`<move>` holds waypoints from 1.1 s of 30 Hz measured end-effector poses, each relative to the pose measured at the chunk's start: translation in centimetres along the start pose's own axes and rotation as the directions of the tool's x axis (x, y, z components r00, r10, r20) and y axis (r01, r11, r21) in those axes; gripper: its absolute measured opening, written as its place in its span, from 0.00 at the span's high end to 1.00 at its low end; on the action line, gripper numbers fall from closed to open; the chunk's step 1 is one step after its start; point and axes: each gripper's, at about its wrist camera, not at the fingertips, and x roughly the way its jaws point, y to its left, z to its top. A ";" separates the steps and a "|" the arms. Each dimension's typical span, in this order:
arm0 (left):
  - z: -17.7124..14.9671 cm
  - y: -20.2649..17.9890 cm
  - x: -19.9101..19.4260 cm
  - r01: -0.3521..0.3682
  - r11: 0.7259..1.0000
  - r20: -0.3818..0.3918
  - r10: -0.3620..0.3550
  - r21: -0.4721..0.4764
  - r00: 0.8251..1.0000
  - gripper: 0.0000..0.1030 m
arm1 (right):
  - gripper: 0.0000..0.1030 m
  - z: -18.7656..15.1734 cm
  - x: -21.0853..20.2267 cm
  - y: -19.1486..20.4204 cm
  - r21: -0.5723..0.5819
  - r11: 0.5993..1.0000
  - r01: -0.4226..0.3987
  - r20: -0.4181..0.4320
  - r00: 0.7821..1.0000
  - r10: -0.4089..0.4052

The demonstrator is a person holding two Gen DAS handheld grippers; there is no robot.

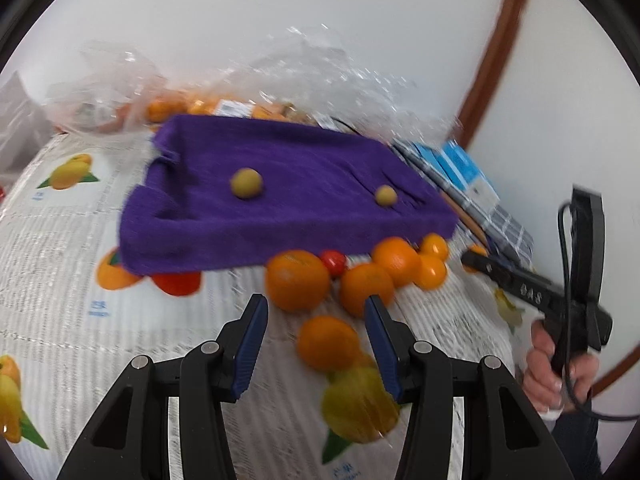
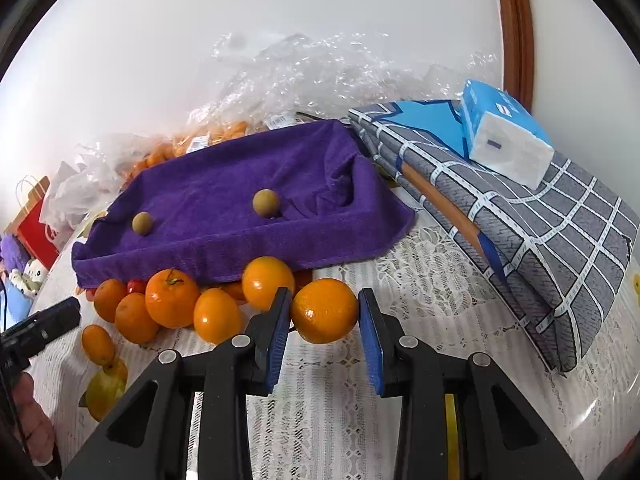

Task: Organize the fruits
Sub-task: 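Move the right tool to an orange and close on it while the left tool grasps another orange, then lift the orange in the right tool while the left tool lifts its orange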

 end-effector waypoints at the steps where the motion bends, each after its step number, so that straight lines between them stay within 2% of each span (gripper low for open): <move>1: -0.1 -0.3 0.2 0.000 1.000 -0.011 0.000 0.012 1.000 0.54 | 0.67 0.0 -0.1 0.0 -0.001 1.000 -0.005 0.005 1.000 0.005; 4: -0.4 -1.1 0.8 -0.011 0.998 -0.041 0.013 0.055 0.999 0.54 | 0.67 -0.1 -0.5 -0.1 0.003 1.000 -0.020 0.019 1.000 0.020; 8: -0.5 -1.1 1.6 -0.023 0.998 -0.084 0.028 0.054 0.996 0.54 | 0.67 -0.1 -0.6 0.0 0.001 1.000 -0.028 0.020 0.999 0.028; 9: -0.5 -1.2 1.7 -0.026 0.998 -0.090 0.031 0.059 0.995 0.55 | 0.67 -0.1 -0.7 0.1 -0.003 1.000 -0.029 0.021 0.999 0.029; 10: -0.5 -1.2 1.7 -0.026 0.998 -0.090 0.031 0.063 0.995 0.65 | 0.67 0.0 -0.7 0.1 -0.006 1.000 -0.030 0.023 0.999 0.030; 12: -0.6 -1.2 1.7 0.000 0.998 -0.093 0.006 0.063 0.996 0.66 | 0.67 -0.1 -0.8 0.2 -0.010 0.999 -0.033 0.027 0.999 0.033; 19: -0.6 -1.0 0.9 0.012 0.998 -0.060 -0.008 0.056 0.998 0.66 | 0.67 -0.1 -1.1 -0.1 0.011 0.999 -0.040 0.041 0.998 0.040; 28: -0.6 -1.0 0.2 0.027 0.998 -0.030 -0.025 0.050 0.999 0.66 | 0.67 -0.2 -1.2 0.8 -0.033 0.999 -0.030 0.048 0.998 0.032; 33: -0.5 -1.1 -0.2 0.020 0.998 -0.006 -0.019 0.052 1.000 0.66 | 0.67 -0.2 -1.2 0.5 -0.021 0.999 -0.034 0.043 0.998 0.035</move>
